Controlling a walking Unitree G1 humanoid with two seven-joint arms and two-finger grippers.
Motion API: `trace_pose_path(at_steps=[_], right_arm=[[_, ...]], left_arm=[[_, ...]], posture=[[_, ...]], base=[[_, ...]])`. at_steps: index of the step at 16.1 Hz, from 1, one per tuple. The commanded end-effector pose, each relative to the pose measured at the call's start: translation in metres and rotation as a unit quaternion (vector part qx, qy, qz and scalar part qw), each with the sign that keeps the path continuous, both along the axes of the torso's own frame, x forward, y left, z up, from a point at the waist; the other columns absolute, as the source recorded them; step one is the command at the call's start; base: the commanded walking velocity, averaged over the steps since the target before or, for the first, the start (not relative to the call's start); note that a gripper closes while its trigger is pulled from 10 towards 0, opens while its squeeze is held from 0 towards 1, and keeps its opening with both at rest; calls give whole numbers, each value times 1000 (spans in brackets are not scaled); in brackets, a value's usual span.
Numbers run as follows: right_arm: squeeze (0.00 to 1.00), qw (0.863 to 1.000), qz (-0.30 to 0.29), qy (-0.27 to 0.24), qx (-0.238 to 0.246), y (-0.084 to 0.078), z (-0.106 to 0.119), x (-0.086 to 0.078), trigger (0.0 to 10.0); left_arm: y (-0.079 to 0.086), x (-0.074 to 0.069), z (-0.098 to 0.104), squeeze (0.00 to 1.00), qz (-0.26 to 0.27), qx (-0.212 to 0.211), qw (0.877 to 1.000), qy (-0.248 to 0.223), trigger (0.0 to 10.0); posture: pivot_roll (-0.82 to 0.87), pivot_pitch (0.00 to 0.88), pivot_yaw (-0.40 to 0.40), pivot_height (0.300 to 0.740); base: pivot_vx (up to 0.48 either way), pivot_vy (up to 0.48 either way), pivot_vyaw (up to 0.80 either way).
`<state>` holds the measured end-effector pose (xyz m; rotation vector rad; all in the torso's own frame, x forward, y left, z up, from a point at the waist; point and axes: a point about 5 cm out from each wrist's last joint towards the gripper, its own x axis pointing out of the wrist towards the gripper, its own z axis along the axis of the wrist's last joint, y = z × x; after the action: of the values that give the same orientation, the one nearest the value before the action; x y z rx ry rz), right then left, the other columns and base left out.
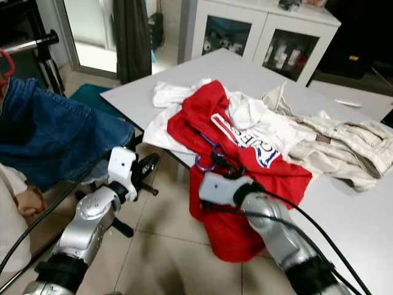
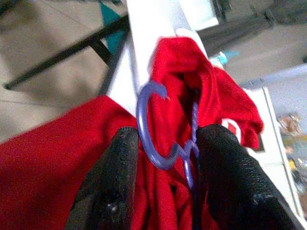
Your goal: Hang hanger
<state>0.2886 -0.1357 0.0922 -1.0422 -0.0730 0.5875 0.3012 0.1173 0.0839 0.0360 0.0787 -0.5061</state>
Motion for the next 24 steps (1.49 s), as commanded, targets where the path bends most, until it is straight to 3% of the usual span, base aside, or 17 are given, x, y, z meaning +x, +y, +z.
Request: trace_pose_path(at_steps=[1, 5, 7, 8, 11, 12, 15, 21, 24], right_arm=[[0, 1000, -16, -5, -13, -2, -2, 4, 10000], [0, 999, -32, -10, -40, 4, -11, 16, 10000], [0, 999, -35, -10, -22, 9, -9, 18, 8745], [0, 999, -32, -16, 2, 13, -3, 20, 0], [0, 997, -36, -17, 66, 13, 11, 21, 0], [0, 992, -48, -8, 113, 8, 18, 23, 0], [0, 982, -74, 19, 175, -3, 26, 29, 0], [0, 964, -51, 64, 251, -2, 30, 21, 0], [0, 954, -37, 70, 289, -6, 44, 21, 0]], left_arm=[[-5, 0, 3, 0, -6, 2, 1000, -9, 10000], [-6, 0, 3, 0, -6, 1, 1000, -9, 10000], [-5, 0, 3, 0, -5, 1, 1000, -9, 10000], [-5, -1, 2, 0, -4, 1, 1000, -8, 10000], [-5, -1, 2, 0, -4, 2, 1000, -7, 10000], [-5, -1, 2, 0, -5, 3, 1000, -7, 10000], [-7, 1, 3, 0, -8, 5, 1000, -9, 10000], [-8, 3, 3, 0, -8, 6, 1000, -11, 10000], [-8, 3, 3, 0, -6, 7, 1000, -12, 10000]], posture=[[22, 0, -102, 740], [27, 0, -107, 740], [29, 0, -106, 740], [31, 0, -107, 740], [29, 0, -106, 740], [24, 0, -103, 740], [9, 0, -97, 740], [4, 0, -95, 740], [4, 0, -94, 740]], base=[[0, 0, 0], [0, 0, 0], [0, 0, 0], [0, 0, 0], [0, 0, 0], [0, 0, 0], [0, 0, 0], [0, 0, 0], [0, 0, 0]])
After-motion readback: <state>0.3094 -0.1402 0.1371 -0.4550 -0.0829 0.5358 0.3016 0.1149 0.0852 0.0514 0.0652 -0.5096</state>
